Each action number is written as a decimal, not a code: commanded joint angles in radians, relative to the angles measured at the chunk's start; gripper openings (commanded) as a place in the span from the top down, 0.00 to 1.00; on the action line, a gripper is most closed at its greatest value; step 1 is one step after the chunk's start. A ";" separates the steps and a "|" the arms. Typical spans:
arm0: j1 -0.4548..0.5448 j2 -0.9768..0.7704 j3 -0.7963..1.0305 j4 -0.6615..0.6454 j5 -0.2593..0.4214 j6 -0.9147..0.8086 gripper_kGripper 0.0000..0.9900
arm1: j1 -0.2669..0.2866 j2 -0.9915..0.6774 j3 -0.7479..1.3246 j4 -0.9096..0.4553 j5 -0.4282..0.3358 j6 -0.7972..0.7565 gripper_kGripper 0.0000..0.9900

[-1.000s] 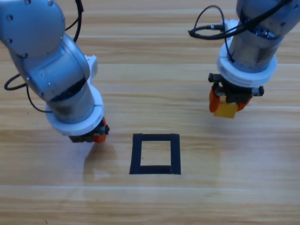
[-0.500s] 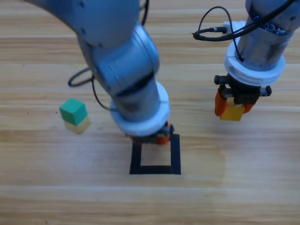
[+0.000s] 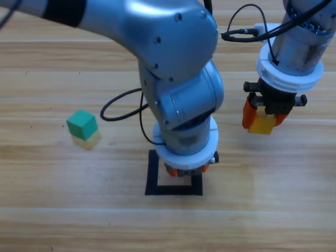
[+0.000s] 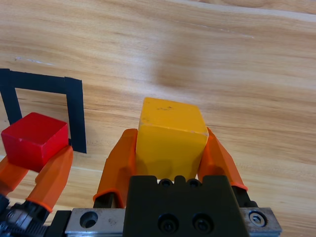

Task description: Stack the blocks in the rectangular block: red at the bottom, yellow in the middle, green on top

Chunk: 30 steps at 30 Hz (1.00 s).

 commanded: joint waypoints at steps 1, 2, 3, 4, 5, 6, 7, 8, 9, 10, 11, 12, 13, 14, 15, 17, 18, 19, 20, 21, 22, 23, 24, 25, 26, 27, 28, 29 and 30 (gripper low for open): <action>-0.026 0.073 -0.001 0.011 0.028 -0.024 0.92 | -0.027 -0.010 0.023 0.009 0.030 -0.004 1.00; -0.026 0.074 -0.001 0.011 0.030 -0.027 0.92 | -0.027 -0.010 0.021 0.009 0.032 -0.006 1.00; -0.026 0.077 0.000 0.014 0.031 -0.028 0.92 | -0.027 -0.009 0.021 0.009 0.035 -0.006 1.00; -0.026 0.079 0.002 0.017 0.034 -0.034 0.92 | -0.027 -0.009 0.021 0.009 0.036 -0.007 1.00; -0.026 0.082 0.002 0.019 0.036 -0.036 0.92 | -0.027 -0.007 0.021 0.009 0.038 -0.009 1.00; -0.026 0.085 0.002 0.019 0.037 -0.039 0.92 | -0.027 -0.004 0.021 0.009 0.041 -0.012 1.00; -0.026 0.085 0.003 0.019 0.039 -0.040 0.92 | -0.027 -0.004 0.021 0.009 0.044 -0.012 1.00; -0.026 0.088 0.003 0.020 0.039 -0.040 0.92 | -0.027 -0.003 0.020 0.009 0.048 -0.013 1.00; -0.026 0.088 0.005 0.020 0.040 -0.040 0.92 | -0.027 -0.001 0.020 0.009 0.050 -0.013 1.00; -0.026 0.090 0.006 0.020 0.040 -0.042 0.92 | -0.027 0.000 0.020 0.009 0.055 -0.013 1.00; -0.026 0.091 0.008 0.022 0.040 -0.042 0.92 | -0.027 0.000 0.018 0.009 0.058 -0.013 1.00; -0.026 0.091 0.011 0.023 0.039 -0.042 0.92 | -0.027 0.002 0.018 0.009 0.058 -0.013 1.00; -0.026 0.091 0.012 0.023 0.039 -0.042 0.92 | -0.027 0.004 0.016 0.009 0.059 -0.015 1.00; -0.026 0.091 0.015 0.025 0.039 -0.042 0.92 | -0.027 0.007 0.015 0.009 0.061 -0.015 1.00; -0.026 0.090 0.019 0.025 0.040 -0.042 0.92 | -0.027 0.008 0.015 0.009 0.061 -0.015 1.00; -0.026 0.090 0.022 0.025 0.040 -0.040 0.92 | -0.027 0.011 0.015 0.009 0.062 -0.017 1.00; -0.026 0.090 0.022 0.026 0.039 -0.040 0.92 | -0.027 0.011 0.015 0.009 0.062 -0.017 1.00; -0.026 0.088 0.026 0.026 0.039 -0.040 0.92 | -0.027 0.011 0.015 0.009 0.062 -0.017 1.00; -0.026 0.085 0.029 0.026 0.040 -0.040 0.92 | -0.027 0.013 0.013 0.009 0.062 -0.018 1.00; -0.026 0.085 0.035 0.026 0.039 -0.040 0.92 | -0.027 0.014 0.012 0.009 0.064 -0.018 1.00; -0.026 0.085 0.037 0.026 0.039 -0.040 0.92 | -0.027 0.016 0.012 0.009 0.064 -0.018 1.00; -0.026 0.083 0.040 0.026 0.039 -0.040 0.92 | -0.027 0.017 0.012 0.009 0.064 -0.018 1.00; -0.026 0.082 0.043 0.026 0.039 -0.042 0.92 | -0.027 0.019 0.012 0.009 0.064 -0.018 1.00; -0.026 0.082 0.045 0.026 0.040 -0.042 0.92 | -0.027 0.020 0.012 0.009 0.064 -0.018 1.00; -0.026 0.082 0.048 0.026 0.040 -0.042 0.92 | -0.027 0.022 0.010 0.009 0.064 -0.018 1.00; -0.026 0.082 0.049 0.025 0.040 -0.042 0.92 | -0.027 0.022 0.010 0.009 0.065 -0.018 1.00; -0.026 0.082 0.049 0.026 0.040 -0.042 0.92 | -0.027 0.022 0.010 0.009 0.065 -0.018 1.00; -0.025 0.083 0.048 0.025 0.040 -0.040 0.92 | -0.027 0.022 0.010 0.009 0.065 -0.018 1.00; -0.025 0.085 0.049 0.026 0.040 -0.040 0.92 | -0.027 0.022 0.010 0.009 0.065 -0.018 1.00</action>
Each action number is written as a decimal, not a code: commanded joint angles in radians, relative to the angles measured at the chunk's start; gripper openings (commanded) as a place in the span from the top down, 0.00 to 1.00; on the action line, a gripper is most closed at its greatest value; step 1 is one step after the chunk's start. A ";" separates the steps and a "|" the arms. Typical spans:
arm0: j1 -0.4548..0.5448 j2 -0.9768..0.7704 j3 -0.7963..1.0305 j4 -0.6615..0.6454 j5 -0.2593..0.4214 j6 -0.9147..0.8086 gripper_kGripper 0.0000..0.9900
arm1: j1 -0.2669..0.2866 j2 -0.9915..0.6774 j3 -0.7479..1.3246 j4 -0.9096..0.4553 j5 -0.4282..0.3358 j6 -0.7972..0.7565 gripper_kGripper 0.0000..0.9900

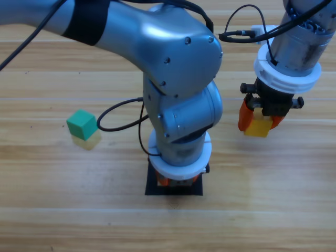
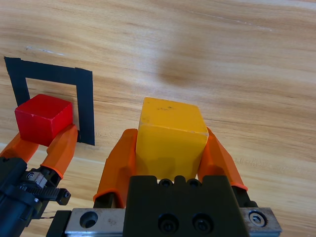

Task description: Stack the blocks in the rectangular block: red at the bottom, yellow in the middle, green on top

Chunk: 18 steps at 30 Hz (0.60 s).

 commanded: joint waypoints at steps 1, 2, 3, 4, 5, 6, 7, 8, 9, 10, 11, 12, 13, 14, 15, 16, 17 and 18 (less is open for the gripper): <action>-0.024 0.043 0.026 0.008 0.013 -0.007 0.92 | -0.027 0.023 0.010 0.009 0.020 -0.007 1.00; -0.024 0.043 0.026 0.010 0.013 -0.007 0.92 | -0.027 0.023 0.010 0.009 0.019 -0.007 1.00; -0.024 0.043 0.028 0.010 0.013 -0.007 0.92 | -0.027 0.023 0.010 0.009 0.019 -0.007 1.00; -0.024 0.043 0.028 0.008 0.013 -0.009 0.92 | -0.027 0.023 0.010 0.009 0.019 -0.007 1.00; -0.024 0.045 0.026 0.008 0.013 -0.009 0.92 | -0.027 0.025 0.010 0.009 0.017 -0.007 1.00; -0.024 0.045 0.026 0.008 0.013 -0.009 0.92 | -0.027 0.025 0.010 0.009 0.017 -0.007 1.00; -0.024 0.046 0.026 0.008 0.013 -0.009 0.92 | -0.027 0.025 0.010 0.009 0.017 -0.007 1.00; -0.024 0.046 0.025 0.008 0.013 -0.009 0.92 | -0.027 0.025 0.010 0.009 0.016 -0.007 1.00; -0.024 0.048 0.023 0.008 0.013 -0.009 0.92 | -0.027 0.025 0.010 0.009 0.016 -0.007 1.00; -0.024 0.048 0.023 0.008 0.013 -0.007 0.92 | -0.027 0.025 0.010 0.009 0.016 -0.007 1.00; -0.024 0.049 0.023 0.008 0.013 -0.007 0.92 | -0.027 0.025 0.010 0.009 0.016 -0.007 1.00; -0.024 0.049 0.023 0.008 0.013 -0.007 0.91 | -0.027 0.025 0.010 0.009 0.016 -0.007 1.00; -0.024 0.051 0.023 0.008 0.013 -0.007 0.90 | -0.027 0.025 0.010 0.009 0.014 -0.007 1.00; -0.024 0.053 0.022 0.008 0.013 -0.009 0.87 | -0.027 0.026 0.010 0.009 0.014 -0.007 1.00; -0.024 0.056 0.018 0.008 0.013 -0.007 0.84 | -0.027 0.026 0.010 0.009 0.014 -0.007 1.00; -0.024 0.059 0.017 0.008 0.013 -0.009 0.80 | -0.027 0.028 0.010 0.009 0.014 -0.007 1.00; -0.024 0.062 0.014 0.007 0.013 -0.009 0.77 | -0.027 0.028 0.009 0.009 0.014 -0.007 1.00; -0.024 0.065 0.009 0.007 0.013 -0.007 0.71 | -0.027 0.028 0.009 0.009 0.014 -0.007 1.00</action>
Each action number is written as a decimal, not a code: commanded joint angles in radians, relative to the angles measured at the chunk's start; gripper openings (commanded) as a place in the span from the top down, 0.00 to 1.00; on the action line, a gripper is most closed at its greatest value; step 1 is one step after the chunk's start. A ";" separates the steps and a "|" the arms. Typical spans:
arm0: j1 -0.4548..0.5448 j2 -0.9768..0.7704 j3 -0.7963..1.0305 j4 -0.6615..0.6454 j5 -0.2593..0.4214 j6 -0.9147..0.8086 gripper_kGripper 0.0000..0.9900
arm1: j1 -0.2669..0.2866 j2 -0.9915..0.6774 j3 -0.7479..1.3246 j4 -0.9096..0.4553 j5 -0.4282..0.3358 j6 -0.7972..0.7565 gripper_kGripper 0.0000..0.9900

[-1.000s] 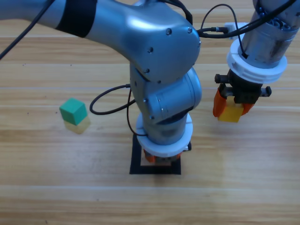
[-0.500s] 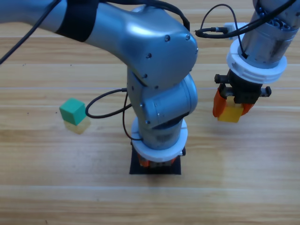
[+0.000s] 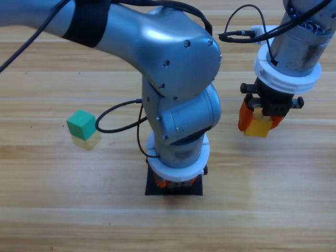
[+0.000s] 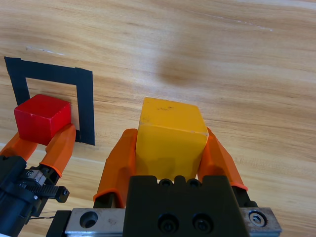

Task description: Stack the blocks in the rectangular block: red at the bottom, yellow in the middle, green on top

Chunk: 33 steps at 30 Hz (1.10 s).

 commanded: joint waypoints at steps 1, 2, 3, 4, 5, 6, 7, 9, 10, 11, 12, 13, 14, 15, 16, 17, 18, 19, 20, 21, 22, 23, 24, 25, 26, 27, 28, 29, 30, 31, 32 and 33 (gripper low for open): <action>-0.024 0.066 -0.004 0.007 0.013 -0.009 0.67 | -0.027 0.028 0.009 0.009 0.014 -0.007 1.00; -0.024 0.066 -0.006 0.007 0.013 -0.009 0.60 | -0.027 0.028 0.009 0.009 0.013 -0.006 1.00; -0.024 0.066 -0.007 0.007 0.013 -0.009 0.52 | -0.027 0.028 0.009 0.009 0.013 -0.007 1.00; -0.024 0.066 -0.010 0.007 0.013 -0.009 0.45 | -0.027 0.028 0.009 0.009 0.011 -0.006 1.00; -0.024 0.066 -0.013 0.007 0.013 -0.012 0.35 | -0.027 0.028 0.009 0.009 0.011 -0.006 1.00; -0.026 0.066 -0.015 0.007 0.013 -0.016 0.22 | -0.027 0.028 0.009 0.009 0.010 -0.007 1.00; -0.026 0.065 -0.015 0.007 0.015 -0.019 0.12 | -0.028 0.028 0.009 0.009 0.010 -0.007 1.00; -0.026 0.059 -0.015 0.008 0.023 -0.024 0.02 | -0.028 0.028 0.009 0.009 0.010 -0.007 1.00; -0.026 0.056 -0.013 0.008 0.024 -0.024 0.00 | -0.028 0.028 0.009 0.009 0.008 -0.006 1.00; -0.026 0.049 -0.012 0.008 0.026 -0.024 0.00 | -0.028 0.026 0.009 0.009 0.006 -0.004 1.00; -0.026 0.045 -0.010 0.008 0.029 -0.024 0.00 | -0.028 0.026 0.009 0.009 0.006 -0.004 1.00; -0.026 0.040 -0.009 0.010 0.032 -0.021 0.00 | -0.028 0.026 0.010 0.009 0.006 -0.004 1.00; -0.026 0.033 -0.010 0.010 0.036 -0.019 0.00 | -0.028 0.025 0.010 0.009 0.005 -0.004 1.00; -0.026 0.020 -0.013 0.016 0.041 -0.015 0.00 | -0.028 0.023 0.010 0.009 0.003 -0.004 1.00; -0.026 0.005 -0.021 0.023 0.049 -0.010 0.00 | -0.028 0.020 0.010 0.009 0.000 -0.004 1.00; -0.026 -0.013 -0.035 0.036 0.061 -0.001 0.00 | -0.028 0.015 0.012 0.009 -0.007 -0.004 1.00; -0.026 -0.032 -0.062 0.059 0.070 0.011 0.00 | -0.028 0.009 0.015 0.009 -0.012 -0.003 1.00; -0.026 -0.058 -0.101 0.091 0.085 0.031 0.00 | -0.028 -0.003 0.021 0.012 -0.024 -0.003 1.00; -0.026 -0.086 -0.128 0.122 0.096 0.045 0.00 | -0.028 -0.011 0.021 0.020 -0.040 0.000 1.00; -0.026 -0.118 -0.159 0.157 0.115 0.054 0.00 | -0.028 -0.015 0.020 0.029 -0.058 0.005 1.00; -0.026 -0.150 -0.187 0.195 0.127 0.062 0.00 | -0.028 -0.017 0.015 0.040 -0.073 0.009 1.00; -0.026 -0.190 -0.208 0.230 0.145 0.068 0.00 | -0.027 -0.018 0.010 0.051 -0.079 0.016 1.00; -0.026 -0.234 -0.213 0.250 0.159 0.077 0.00 | -0.025 -0.017 0.009 0.058 -0.086 0.020 1.00; -0.026 -0.287 -0.205 0.258 0.176 0.091 0.00 | -0.021 -0.018 0.009 0.063 -0.096 0.025 1.00; -0.026 -0.342 -0.188 0.261 0.191 0.105 0.00 | -0.016 -0.017 0.007 0.071 -0.101 0.029 1.00; -0.026 -0.403 -0.164 0.261 0.204 0.122 0.01 | -0.012 -0.017 0.001 0.083 -0.106 0.039 1.00; -0.026 -0.461 -0.136 0.261 0.214 0.143 0.01 | -0.002 -0.015 -0.002 0.092 -0.110 0.049 1.00; -0.024 -0.524 -0.104 0.260 0.228 0.168 0.02 | 0.007 -0.015 -0.002 0.098 -0.113 0.060 1.00; -0.018 -0.584 -0.082 0.260 0.242 0.214 0.02 | 0.018 -0.015 -0.007 0.106 -0.115 0.071 1.00; -0.006 -0.619 -0.067 0.258 0.240 0.249 0.03 | 0.027 -0.011 -0.013 0.114 -0.115 0.081 1.00; 0.008 -0.668 -0.049 0.258 0.242 0.297 0.04 | 0.045 0.003 -0.028 0.126 -0.115 0.098 1.00; 0.023 -0.713 -0.030 0.255 0.243 0.367 0.07 | 0.062 0.015 -0.045 0.141 -0.116 0.112 1.00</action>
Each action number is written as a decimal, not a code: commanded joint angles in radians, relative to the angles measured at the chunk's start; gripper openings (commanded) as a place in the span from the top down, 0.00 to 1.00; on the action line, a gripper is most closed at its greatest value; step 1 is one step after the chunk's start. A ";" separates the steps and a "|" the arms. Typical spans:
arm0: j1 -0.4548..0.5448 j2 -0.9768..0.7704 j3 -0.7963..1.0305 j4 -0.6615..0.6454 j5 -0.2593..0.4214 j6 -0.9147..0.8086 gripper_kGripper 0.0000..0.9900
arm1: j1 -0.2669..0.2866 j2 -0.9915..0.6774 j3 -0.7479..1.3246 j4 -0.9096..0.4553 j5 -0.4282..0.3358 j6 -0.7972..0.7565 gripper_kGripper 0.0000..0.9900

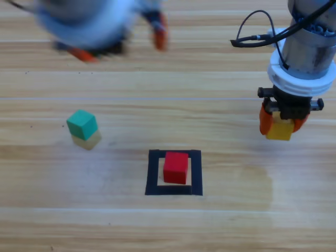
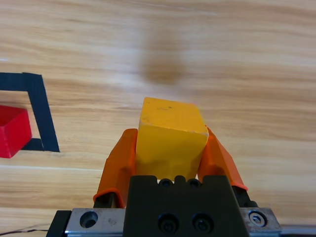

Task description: Stack the blocks in the rectangular block: red at the bottom, yellow in the middle, green on top

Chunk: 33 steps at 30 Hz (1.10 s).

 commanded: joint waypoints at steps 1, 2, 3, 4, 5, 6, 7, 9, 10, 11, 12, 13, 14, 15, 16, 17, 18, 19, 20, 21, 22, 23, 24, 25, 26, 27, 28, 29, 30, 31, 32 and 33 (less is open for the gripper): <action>0.032 -0.257 0.109 0.000 0.023 0.242 0.09 | 0.077 0.031 -0.066 0.072 -0.013 0.064 1.00; 0.044 -0.285 0.133 -0.012 0.034 0.335 0.09 | 0.098 0.048 -0.092 0.091 -0.019 0.083 1.00; 0.056 -0.317 0.164 -0.034 0.043 0.378 0.09 | 0.120 0.065 -0.123 0.106 -0.024 0.100 1.00; 0.059 -0.363 0.222 -0.089 0.070 0.417 0.09 | 0.143 0.086 -0.160 0.128 -0.025 0.123 1.00; 0.065 -0.395 0.262 -0.127 0.074 0.453 0.09 | 0.158 0.105 -0.191 0.141 -0.025 0.138 1.00; 0.071 -0.415 0.279 -0.138 0.067 0.484 0.09 | 0.172 0.123 -0.220 0.155 -0.025 0.152 1.00; 0.078 -0.430 0.281 -0.138 0.063 0.510 0.09 | 0.187 0.146 -0.255 0.169 -0.024 0.167 1.00; 0.081 -0.440 0.278 -0.138 0.055 0.545 0.07 | 0.212 0.203 -0.339 0.204 -0.016 0.196 1.00; 0.087 -0.447 0.278 -0.138 0.038 0.578 0.07 | 0.222 0.229 -0.379 0.226 -0.013 0.207 1.00; 0.088 -0.453 0.276 -0.139 0.032 0.611 0.07 | 0.232 0.253 -0.418 0.246 -0.008 0.219 1.00; 0.091 -0.456 0.275 -0.139 0.031 0.638 0.07 | 0.239 0.278 -0.451 0.264 -0.007 0.230 1.00; 0.096 -0.456 0.268 -0.139 0.026 0.665 0.07 | 0.249 0.299 -0.485 0.279 -0.004 0.236 1.00; 0.104 -0.458 0.262 -0.139 0.015 0.688 0.07 | 0.256 0.316 -0.510 0.289 -0.002 0.242 1.00; 0.113 -0.463 0.256 -0.139 0.005 0.703 0.07 | 0.265 0.333 -0.534 0.301 -0.002 0.250 1.00; 0.119 -0.470 0.253 -0.139 -0.003 0.714 0.07 | 0.270 0.344 -0.548 0.304 -0.002 0.258 1.00; 0.121 -0.476 0.250 -0.139 -0.005 0.717 0.07 | 0.276 0.352 -0.556 0.305 -0.002 0.264 1.00; 0.122 -0.482 0.250 -0.139 -0.008 0.716 0.07 | 0.279 0.362 -0.566 0.305 0.000 0.270 1.00; 0.124 -0.486 0.250 -0.139 -0.011 0.711 0.07 | 0.282 0.372 -0.576 0.305 0.001 0.275 1.00; 0.124 -0.487 0.252 -0.139 -0.014 0.705 0.07 | 0.284 0.381 -0.585 0.305 0.006 0.279 1.00; 0.124 -0.487 0.255 -0.139 -0.017 0.694 0.07 | 0.285 0.388 -0.591 0.305 0.007 0.281 1.00; 0.124 -0.487 0.258 -0.139 -0.020 0.688 0.07 | 0.287 0.390 -0.597 0.305 0.007 0.284 1.00; 0.124 -0.487 0.262 -0.139 -0.028 0.684 0.07 | 0.288 0.392 -0.602 0.305 0.007 0.285 1.00; 0.124 -0.486 0.265 -0.139 -0.031 0.679 0.07 | 0.291 0.392 -0.605 0.305 0.006 0.287 1.00; 0.124 -0.482 0.268 -0.142 -0.035 0.676 0.07 | 0.295 0.392 -0.609 0.305 0.006 0.287 1.00; 0.124 -0.479 0.273 -0.146 -0.038 0.674 0.07 | 0.296 0.392 -0.614 0.305 0.004 0.288 1.00; 0.124 -0.476 0.278 -0.147 -0.042 0.670 0.06 | 0.298 0.392 -0.619 0.305 0.003 0.290 1.00; 0.124 -0.475 0.281 -0.150 -0.042 0.667 0.05 | 0.299 0.392 -0.622 0.305 0.003 0.290 1.00; 0.124 -0.473 0.285 -0.153 -0.043 0.665 0.05 | 0.302 0.393 -0.625 0.305 0.003 0.292 1.00; 0.124 -0.472 0.291 -0.156 -0.043 0.662 0.05 | 0.302 0.393 -0.628 0.305 0.001 0.293 1.00; 0.124 -0.472 0.299 -0.162 -0.043 0.659 0.05 | 0.305 0.393 -0.632 0.305 0.001 0.295 1.00; 0.124 -0.470 0.308 -0.169 -0.045 0.657 0.05 | 0.307 0.395 -0.635 0.305 0.001 0.296 1.00; 0.124 -0.470 0.321 -0.178 -0.043 0.654 0.05 | 0.308 0.396 -0.642 0.305 0.001 0.299 1.00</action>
